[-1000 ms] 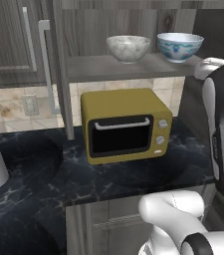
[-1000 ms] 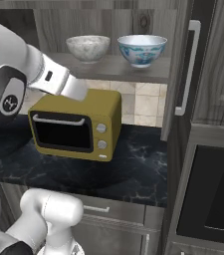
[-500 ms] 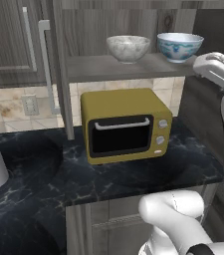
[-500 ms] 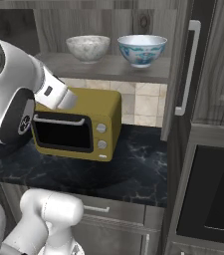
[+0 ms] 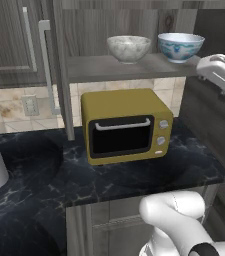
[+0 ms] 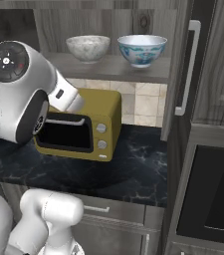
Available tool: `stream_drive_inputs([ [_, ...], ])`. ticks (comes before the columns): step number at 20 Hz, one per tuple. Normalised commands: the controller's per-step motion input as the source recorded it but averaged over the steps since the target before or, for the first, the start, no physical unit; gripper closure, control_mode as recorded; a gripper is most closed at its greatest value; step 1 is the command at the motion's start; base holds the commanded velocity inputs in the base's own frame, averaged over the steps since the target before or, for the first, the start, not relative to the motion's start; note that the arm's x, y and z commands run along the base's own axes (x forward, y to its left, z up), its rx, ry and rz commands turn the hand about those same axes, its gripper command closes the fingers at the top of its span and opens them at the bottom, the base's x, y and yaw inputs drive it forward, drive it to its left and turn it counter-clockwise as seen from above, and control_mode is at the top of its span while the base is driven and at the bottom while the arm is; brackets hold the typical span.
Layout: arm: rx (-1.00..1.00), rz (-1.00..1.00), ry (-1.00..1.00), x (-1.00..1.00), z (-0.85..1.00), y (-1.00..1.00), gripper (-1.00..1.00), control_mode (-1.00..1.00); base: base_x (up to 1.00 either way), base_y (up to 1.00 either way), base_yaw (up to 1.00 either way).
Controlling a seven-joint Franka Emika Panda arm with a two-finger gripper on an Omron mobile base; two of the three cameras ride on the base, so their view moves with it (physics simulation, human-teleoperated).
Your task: Move the bowls from the cabinet to the plates on the dining table.
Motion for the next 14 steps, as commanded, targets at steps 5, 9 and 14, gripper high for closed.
stream_drive_inputs([
  [5, 0.17, 0.05, 0.11, 0.00, 0.17, 0.00, -1.00, -1.00, 0.00, 0.00, 0.00],
  [9, 0.12, 0.00, 0.02, 0.06, 0.09, 0.00, -1.00, -1.00, 0.00, 0.00, 0.00],
  [14, 0.02, 0.00, 0.00, 0.32, 0.00, 0.00, -1.00, -1.00, 0.00, 0.00, 0.00],
])
